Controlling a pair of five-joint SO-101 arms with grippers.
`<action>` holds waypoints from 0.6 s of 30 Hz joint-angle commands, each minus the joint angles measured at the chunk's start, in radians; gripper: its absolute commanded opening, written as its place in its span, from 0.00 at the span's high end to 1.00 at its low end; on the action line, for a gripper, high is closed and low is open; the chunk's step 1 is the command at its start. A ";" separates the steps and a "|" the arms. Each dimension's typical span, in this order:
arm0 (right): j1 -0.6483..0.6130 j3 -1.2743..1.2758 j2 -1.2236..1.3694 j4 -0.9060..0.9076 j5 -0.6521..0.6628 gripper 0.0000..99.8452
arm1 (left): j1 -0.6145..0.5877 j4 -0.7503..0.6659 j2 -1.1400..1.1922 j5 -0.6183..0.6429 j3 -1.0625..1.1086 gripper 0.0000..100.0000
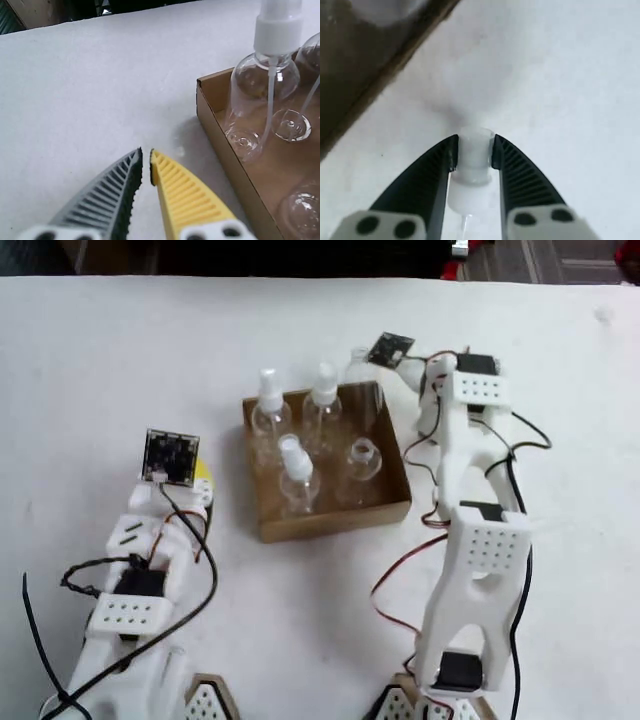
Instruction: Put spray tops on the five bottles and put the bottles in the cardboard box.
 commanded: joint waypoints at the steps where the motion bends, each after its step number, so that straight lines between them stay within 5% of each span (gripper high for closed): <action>1: 0.054 -0.104 -0.070 0.097 -0.003 0.96 | 0.007 -0.026 -0.004 -0.011 -0.009 0.97; 9: 0.093 -0.173 -0.174 0.171 -0.029 0.99 | 0.007 -0.026 -0.004 -0.011 -0.009 0.97; 18: 0.071 -0.275 -0.377 0.124 -0.427 0.98 | 0.007 -0.026 -0.001 -0.011 -0.009 0.97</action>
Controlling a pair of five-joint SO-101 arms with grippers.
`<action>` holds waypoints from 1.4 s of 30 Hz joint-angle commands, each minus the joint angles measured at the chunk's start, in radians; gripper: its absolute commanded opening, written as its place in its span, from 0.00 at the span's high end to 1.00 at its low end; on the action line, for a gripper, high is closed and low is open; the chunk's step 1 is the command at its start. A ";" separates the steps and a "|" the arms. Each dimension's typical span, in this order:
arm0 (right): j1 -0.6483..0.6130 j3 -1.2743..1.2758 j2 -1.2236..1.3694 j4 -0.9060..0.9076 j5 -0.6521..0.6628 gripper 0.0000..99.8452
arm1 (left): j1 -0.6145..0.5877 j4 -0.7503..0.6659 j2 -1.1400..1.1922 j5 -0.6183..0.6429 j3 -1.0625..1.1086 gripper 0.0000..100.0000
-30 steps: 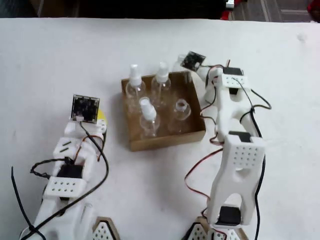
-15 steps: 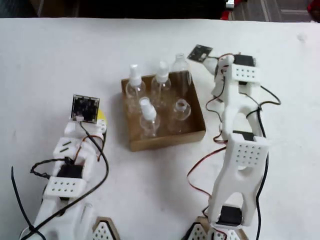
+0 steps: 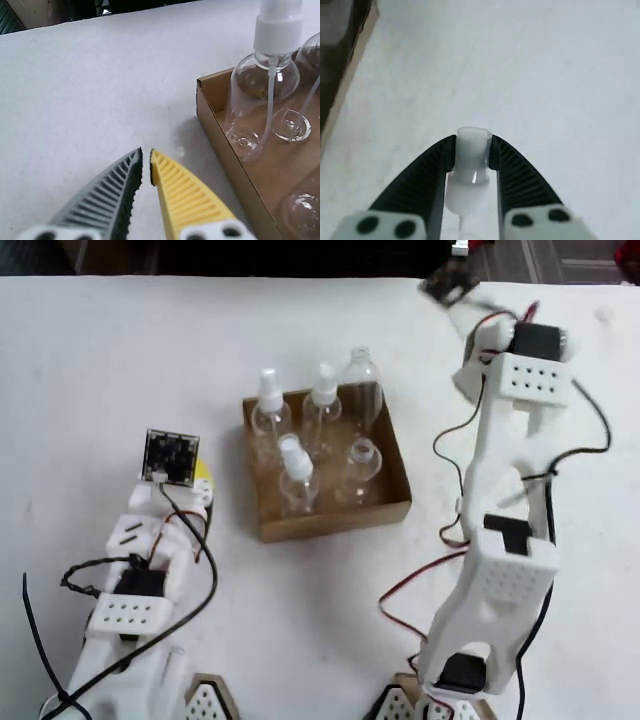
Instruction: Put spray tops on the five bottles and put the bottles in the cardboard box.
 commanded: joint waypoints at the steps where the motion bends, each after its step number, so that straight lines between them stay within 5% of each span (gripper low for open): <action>1: -0.010 -0.110 -0.139 -0.053 -0.230 0.98 | 0.008 -0.026 -0.002 -0.011 -0.009 0.97; 12: -0.214 -0.230 -0.168 -0.400 -0.756 0.98 | 0.013 -0.031 -0.001 -0.011 -0.009 0.97; 19: -0.341 -0.206 -0.168 -0.667 -0.761 0.98 | 0.013 -0.032 -0.001 -0.011 -0.009 0.97; 42: -0.354 -0.204 0.027 -0.831 -0.767 0.98 | 0.015 -0.034 -0.001 -0.011 -0.011 0.97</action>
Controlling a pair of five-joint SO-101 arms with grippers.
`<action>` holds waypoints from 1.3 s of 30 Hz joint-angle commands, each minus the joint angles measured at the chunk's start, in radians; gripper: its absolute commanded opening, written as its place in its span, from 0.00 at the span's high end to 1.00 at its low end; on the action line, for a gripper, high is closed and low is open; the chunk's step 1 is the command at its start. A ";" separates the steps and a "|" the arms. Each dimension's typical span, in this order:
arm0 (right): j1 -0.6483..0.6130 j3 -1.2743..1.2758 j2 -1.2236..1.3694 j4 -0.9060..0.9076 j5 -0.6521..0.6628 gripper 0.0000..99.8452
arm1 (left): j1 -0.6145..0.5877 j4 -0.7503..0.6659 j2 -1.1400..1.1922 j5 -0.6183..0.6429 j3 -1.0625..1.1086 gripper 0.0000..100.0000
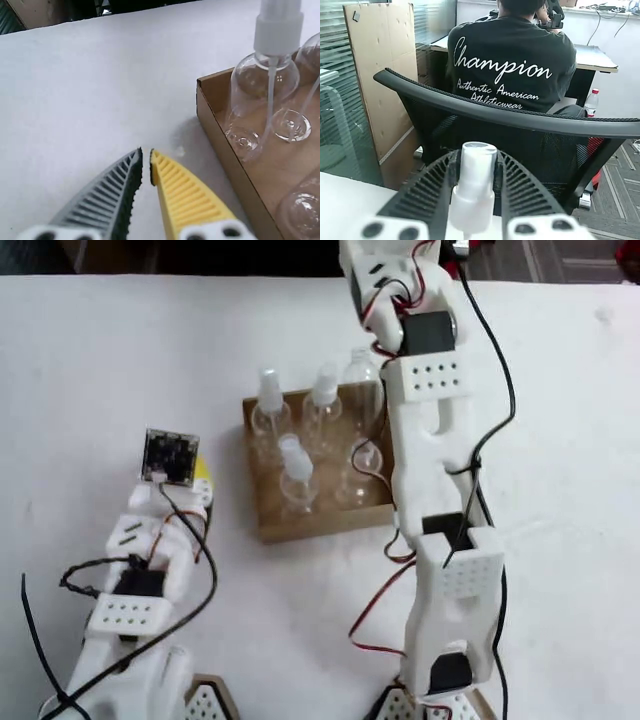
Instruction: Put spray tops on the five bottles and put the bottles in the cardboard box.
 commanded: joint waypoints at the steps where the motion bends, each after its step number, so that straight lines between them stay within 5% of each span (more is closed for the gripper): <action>1: -0.002 -0.014 -0.001 -0.018 -0.008 0.98 | 0.015 -0.034 -0.001 -0.011 -0.011 0.97; 21: -0.008 -0.017 0.050 -0.021 -0.009 0.98 | 0.015 -0.034 -0.001 -0.011 -0.011 0.97; 27: 0.001 -0.015 0.051 -0.016 -0.163 0.98 | 0.015 -0.034 -0.001 -0.011 -0.011 0.97; 39: 0.021 -0.025 0.050 0.005 -0.100 0.98 | 0.015 -0.034 -0.001 -0.011 -0.011 0.97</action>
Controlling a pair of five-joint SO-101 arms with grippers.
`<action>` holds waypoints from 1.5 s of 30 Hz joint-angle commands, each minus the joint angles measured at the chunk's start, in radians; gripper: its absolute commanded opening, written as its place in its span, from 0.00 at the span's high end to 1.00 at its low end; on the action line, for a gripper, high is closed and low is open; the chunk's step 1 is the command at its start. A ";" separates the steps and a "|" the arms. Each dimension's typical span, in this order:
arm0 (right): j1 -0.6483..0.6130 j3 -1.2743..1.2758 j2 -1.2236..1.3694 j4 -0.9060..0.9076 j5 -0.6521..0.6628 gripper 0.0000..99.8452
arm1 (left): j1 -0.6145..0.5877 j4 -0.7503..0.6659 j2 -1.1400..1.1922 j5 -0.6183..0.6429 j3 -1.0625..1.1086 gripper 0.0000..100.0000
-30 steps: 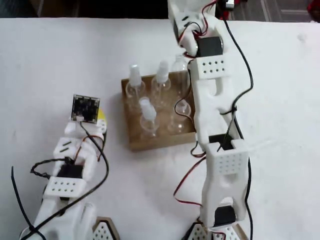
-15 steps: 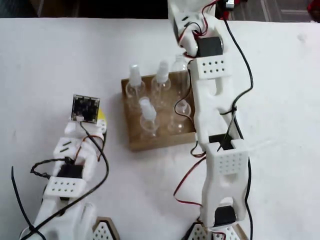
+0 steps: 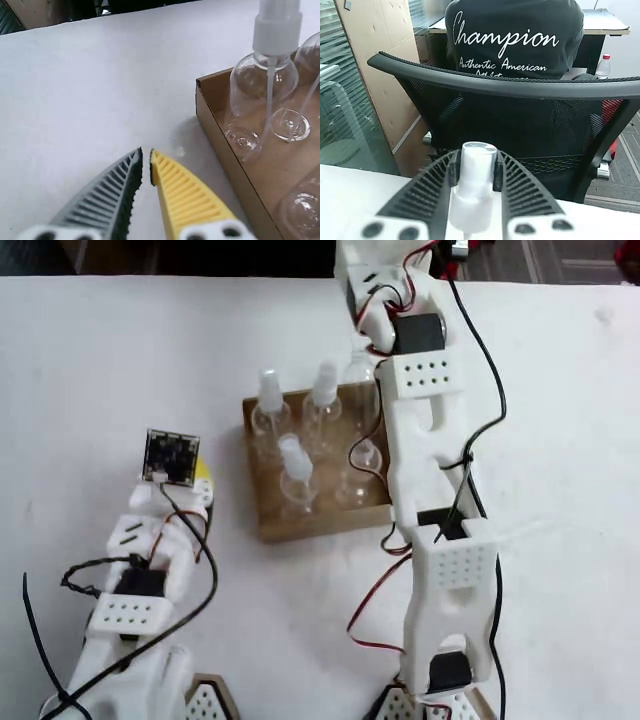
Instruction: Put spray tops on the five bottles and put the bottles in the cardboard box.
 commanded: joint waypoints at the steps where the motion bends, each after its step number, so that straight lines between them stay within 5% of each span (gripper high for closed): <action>1: 0.021 -0.026 -0.024 -0.005 0.008 0.98 | 0.013 -0.032 -0.001 -0.011 -0.011 0.97; 17: 0.042 -0.017 0.019 0.041 0.014 0.98 | 0.013 -0.032 -0.001 -0.011 -0.011 0.97; 45: 0.074 -0.026 -0.093 0.484 0.006 0.98 | 0.013 -0.032 -0.001 -0.011 -0.011 0.97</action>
